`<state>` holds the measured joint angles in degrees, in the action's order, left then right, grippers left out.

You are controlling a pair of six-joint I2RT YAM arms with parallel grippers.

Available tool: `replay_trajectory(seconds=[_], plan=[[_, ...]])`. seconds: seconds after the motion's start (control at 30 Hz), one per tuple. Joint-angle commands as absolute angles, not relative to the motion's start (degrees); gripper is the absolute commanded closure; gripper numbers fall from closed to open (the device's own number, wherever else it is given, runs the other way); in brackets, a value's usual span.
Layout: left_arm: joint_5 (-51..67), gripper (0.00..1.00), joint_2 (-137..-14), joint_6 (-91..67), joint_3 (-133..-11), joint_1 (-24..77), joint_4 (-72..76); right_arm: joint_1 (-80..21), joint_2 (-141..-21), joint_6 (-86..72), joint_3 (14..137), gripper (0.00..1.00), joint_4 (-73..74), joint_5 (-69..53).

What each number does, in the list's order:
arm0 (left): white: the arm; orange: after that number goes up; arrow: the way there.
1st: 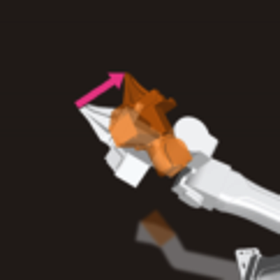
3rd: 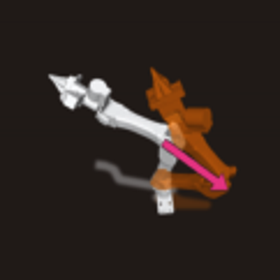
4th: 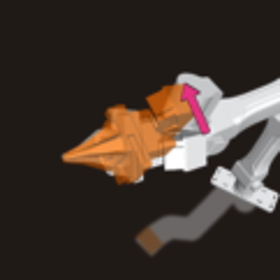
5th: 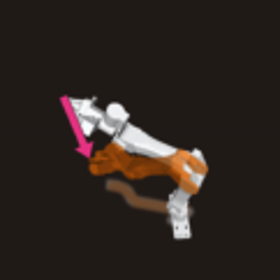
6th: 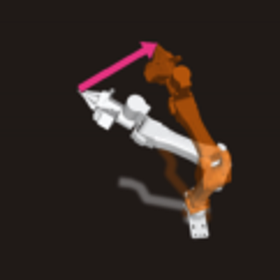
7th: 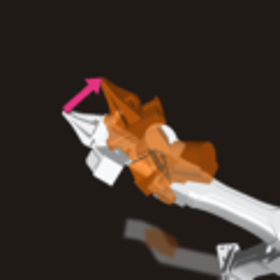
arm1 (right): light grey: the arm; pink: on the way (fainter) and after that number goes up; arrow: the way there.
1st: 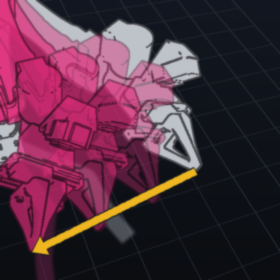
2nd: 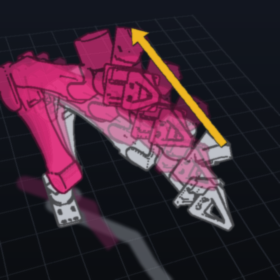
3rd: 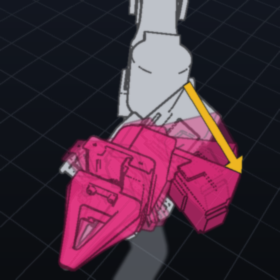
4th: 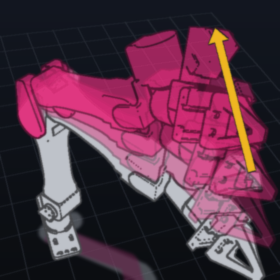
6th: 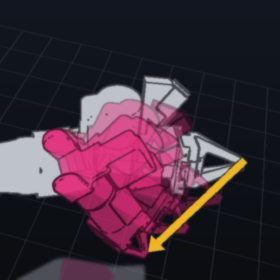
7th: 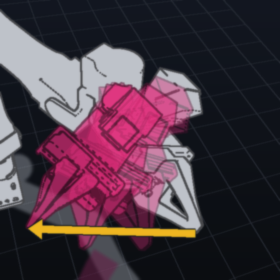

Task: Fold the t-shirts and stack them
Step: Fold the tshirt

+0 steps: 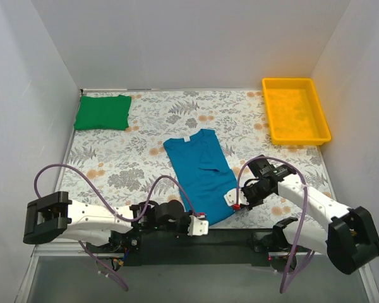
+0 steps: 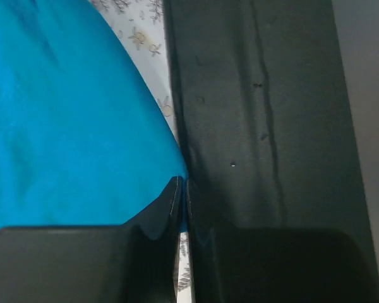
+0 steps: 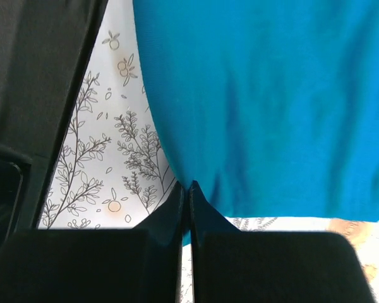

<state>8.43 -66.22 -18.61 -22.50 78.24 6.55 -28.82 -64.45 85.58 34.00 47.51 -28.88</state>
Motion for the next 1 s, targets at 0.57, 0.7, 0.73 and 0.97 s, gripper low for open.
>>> replay_trajectory(seconds=[0.57,0.7,0.73,0.97], plan=[[11.5,1.0,-59.8,-13.3,-23.7,46.5,15.5,-28.7,-90.7,73.2,71.0,0.99,46.2,-33.5],[13.2,1.0,-67.7,-13.0,-25.5,39.0,22.5,-28.7,-101.8,67.0,84.4,0.99,41.1,-31.6],[13.4,1.0,-68.9,-13.2,-25.9,36.6,24.1,-28.7,-103.6,65.8,86.6,0.99,40.6,-31.3],[13.5,1.0,-81.3,-14.1,-31.5,28.7,35.0,-28.5,-114.5,55.2,96.2,0.99,33.2,-25.4]])
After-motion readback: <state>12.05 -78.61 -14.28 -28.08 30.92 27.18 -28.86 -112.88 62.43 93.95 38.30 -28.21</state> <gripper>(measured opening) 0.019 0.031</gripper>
